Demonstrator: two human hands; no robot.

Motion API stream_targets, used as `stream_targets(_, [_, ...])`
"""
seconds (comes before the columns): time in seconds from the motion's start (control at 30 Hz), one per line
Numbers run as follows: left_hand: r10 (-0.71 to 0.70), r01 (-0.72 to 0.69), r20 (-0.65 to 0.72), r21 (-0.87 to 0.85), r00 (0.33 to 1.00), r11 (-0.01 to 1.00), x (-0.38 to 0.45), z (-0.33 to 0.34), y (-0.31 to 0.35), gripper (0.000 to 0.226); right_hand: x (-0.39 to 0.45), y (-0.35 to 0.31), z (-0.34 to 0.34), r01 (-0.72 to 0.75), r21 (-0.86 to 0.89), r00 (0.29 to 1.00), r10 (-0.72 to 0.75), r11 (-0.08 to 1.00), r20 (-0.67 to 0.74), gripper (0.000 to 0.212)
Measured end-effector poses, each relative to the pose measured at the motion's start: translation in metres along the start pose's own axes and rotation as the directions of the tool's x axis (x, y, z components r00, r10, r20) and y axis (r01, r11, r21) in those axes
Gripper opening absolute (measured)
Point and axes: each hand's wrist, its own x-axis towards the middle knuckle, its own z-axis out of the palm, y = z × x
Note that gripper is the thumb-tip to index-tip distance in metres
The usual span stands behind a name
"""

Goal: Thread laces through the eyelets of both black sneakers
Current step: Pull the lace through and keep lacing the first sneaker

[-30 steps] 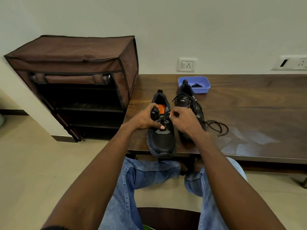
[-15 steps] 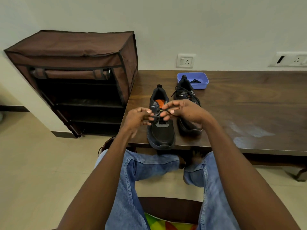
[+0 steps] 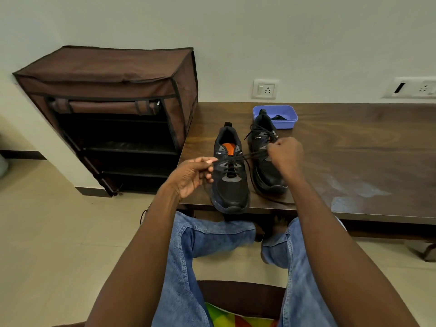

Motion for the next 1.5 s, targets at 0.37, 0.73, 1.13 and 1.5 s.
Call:
stream_targets(0.37, [0.076, -0.060, -0.070, 0.214, 0.995, 0.975, 0.016, 0.016, 0.011, 0.012, -0.021, -0.015, 0.033, 0.331, 0.214, 0.885, -0.381, 0.919, 0.267, 0.036])
stream_targets(0.73, [0.093, -0.099, 0.045, 0.148, 0.995, 0.984, 0.039, 0.017, 0.003, 0.016, -0.011, -0.008, 0.062, 0.272, 0.051, 0.952, -0.276, 0.961, 0.131, 0.014])
stream_targets(1.13, [0.283, -0.243, -0.157, 0.232, 0.946, 0.942, 0.050, 0.022, -0.015, 0.016, -0.014, -0.013, 0.073, 0.355, 0.273, 0.895, -0.409, 0.894, 0.177, 0.018])
stream_targets(1.5, [0.380, -0.233, -0.348, 0.396, 0.857, 0.888, 0.060, 0.019, -0.016, 0.009, -0.009, -0.013, 0.086, 0.481, -0.179, 0.874, -0.485, 0.858, 0.023, 0.018])
